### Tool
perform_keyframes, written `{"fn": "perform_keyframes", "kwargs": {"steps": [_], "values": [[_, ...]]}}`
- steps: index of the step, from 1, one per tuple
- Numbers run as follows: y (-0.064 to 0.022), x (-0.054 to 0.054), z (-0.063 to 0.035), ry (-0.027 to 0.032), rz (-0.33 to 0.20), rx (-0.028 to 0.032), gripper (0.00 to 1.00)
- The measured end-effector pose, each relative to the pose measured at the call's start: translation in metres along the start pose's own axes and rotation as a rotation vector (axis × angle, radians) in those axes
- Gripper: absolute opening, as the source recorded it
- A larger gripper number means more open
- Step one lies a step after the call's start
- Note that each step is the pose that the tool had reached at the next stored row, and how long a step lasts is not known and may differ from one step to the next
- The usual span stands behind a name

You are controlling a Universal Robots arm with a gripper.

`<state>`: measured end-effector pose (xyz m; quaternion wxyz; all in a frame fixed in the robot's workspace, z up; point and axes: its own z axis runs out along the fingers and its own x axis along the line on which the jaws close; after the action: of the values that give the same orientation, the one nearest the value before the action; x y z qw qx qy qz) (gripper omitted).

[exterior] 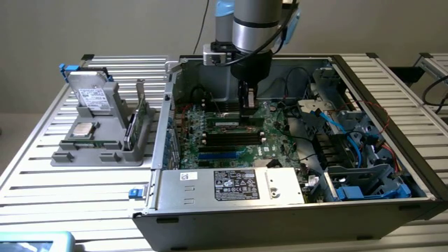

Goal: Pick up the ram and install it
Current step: 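Insert the ram into the slot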

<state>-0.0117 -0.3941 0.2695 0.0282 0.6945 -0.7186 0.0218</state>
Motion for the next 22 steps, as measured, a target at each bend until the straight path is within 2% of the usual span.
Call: {"fn": "perform_keyframes", "kwargs": {"steps": [2,4,7,8,22], "values": [[-0.0001,0.0,0.0013,0.0016,0.0,-0.0001,0.12],[-0.0001,0.0,0.0026,0.0058,0.0,0.0001,0.12],[0.0,-0.001,0.0041,0.0175,0.0,0.0004,0.12],[-0.0001,-0.001,0.0047,0.0195,0.0,0.0005,0.12],[-0.0002,-0.002,0.0156,0.0194,0.0,0.0006,0.12]]}}
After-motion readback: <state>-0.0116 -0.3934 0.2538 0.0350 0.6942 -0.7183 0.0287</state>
